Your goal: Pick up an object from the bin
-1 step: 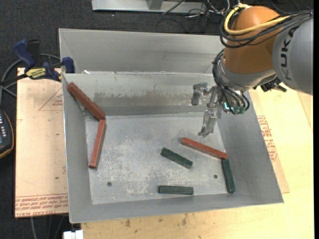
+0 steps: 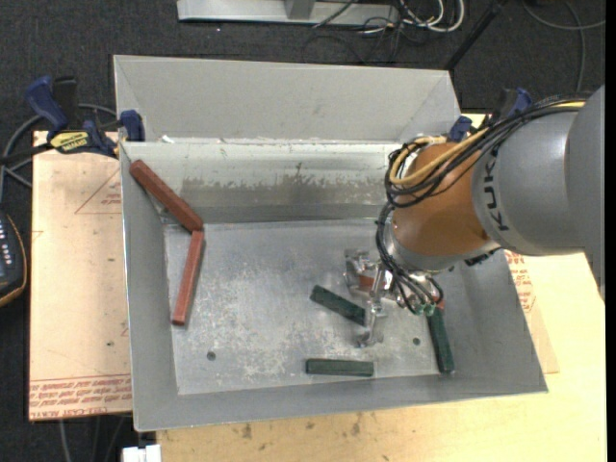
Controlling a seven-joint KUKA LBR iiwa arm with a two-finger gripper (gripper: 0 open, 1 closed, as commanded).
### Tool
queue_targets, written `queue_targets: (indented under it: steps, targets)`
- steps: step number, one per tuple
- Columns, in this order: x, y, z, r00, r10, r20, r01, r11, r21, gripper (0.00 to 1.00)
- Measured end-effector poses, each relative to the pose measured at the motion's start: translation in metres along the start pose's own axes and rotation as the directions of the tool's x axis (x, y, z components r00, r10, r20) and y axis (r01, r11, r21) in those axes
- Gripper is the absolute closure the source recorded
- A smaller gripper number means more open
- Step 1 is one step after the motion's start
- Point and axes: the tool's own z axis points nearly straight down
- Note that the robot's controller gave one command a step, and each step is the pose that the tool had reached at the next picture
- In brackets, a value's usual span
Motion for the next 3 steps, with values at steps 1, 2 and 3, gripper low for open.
queue_targets:
  steps: [1, 2, 3]
  targets:
    - [0.002, 0.026, -0.003, 1.0, -0.019, 0.002, 0.019, 1.0, 0.001, 0.0]
    - [0.002, 0.026, -0.003, 1.0, -0.018, 0.001, 0.018, 1.0, 0.001, 1.0]
    - [-0.036, 0.056, -0.198, 0.999, -0.036, 0.012, 0.036, 0.999, 0.001, 1.0]
